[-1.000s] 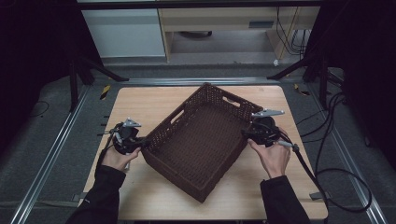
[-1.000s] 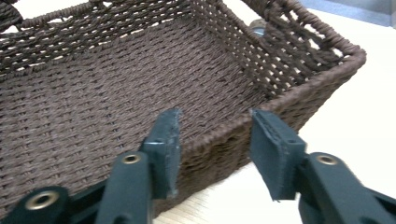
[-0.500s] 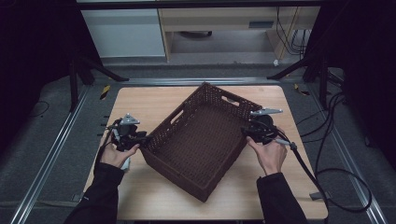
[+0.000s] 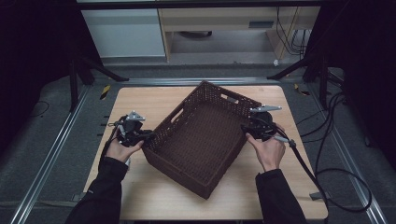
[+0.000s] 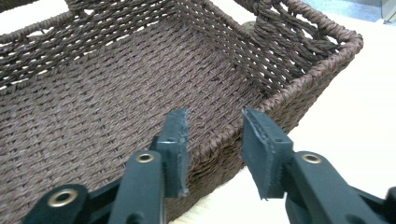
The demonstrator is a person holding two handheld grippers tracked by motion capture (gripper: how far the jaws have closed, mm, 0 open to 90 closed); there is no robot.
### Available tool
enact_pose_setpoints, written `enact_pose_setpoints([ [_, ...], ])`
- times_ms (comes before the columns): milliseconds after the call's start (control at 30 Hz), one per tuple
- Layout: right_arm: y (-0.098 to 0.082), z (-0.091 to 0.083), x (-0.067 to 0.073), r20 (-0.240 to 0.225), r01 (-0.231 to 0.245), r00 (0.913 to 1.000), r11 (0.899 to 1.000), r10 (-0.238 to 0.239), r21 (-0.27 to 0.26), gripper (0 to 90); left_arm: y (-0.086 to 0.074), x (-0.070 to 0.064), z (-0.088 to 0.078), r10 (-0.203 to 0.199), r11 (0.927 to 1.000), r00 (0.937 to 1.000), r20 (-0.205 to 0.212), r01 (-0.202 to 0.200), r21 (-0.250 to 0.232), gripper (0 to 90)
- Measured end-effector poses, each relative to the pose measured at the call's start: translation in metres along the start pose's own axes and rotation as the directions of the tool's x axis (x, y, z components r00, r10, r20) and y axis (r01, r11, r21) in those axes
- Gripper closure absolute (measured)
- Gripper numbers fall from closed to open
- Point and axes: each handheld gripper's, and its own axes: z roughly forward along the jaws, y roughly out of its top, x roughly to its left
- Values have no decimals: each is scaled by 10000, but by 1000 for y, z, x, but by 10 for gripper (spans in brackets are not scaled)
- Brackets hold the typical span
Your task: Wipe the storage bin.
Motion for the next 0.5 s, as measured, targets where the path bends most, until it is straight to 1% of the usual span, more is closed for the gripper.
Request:
enact_pose_setpoints([
  [33, 0, -2, 0, -32, -26, 10000, 10000, 26, -50, 586, 0, -1, 0, 63, 10000, 9999, -98, -62, 48, 808],
  [100, -1, -5, 1, -38, -63, 10000, 9999, 62, -110, 574, 0, -4, -1, 62, 10000, 9998, -190, -60, 78, 815],
  [167, -1, -7, 2, -45, -27, 10000, 9999, 27, -125, 568, -2, -7, -2, -11, 9999, 9998, -176, 13, 104, 817],
  [267, -3, -7, 5, -117, -35, 9999, 10000, 35, 40, 548, -7, -15, -6, -35, 10000, 9998, -181, 36, 50, 815],
  [400, -5, -4, 8, -243, -38, 9997, 9999, 41, 129, 548, -14, -24, -10, -90, 10000, 9999, -124, 90, 15, 795],
  [500, -6, -1, 9, -320, -73, 9995, 9998, 79, 180, 569, -12, -25, -11, -84, 9999, 9997, -247, 86, 82, 755],
])
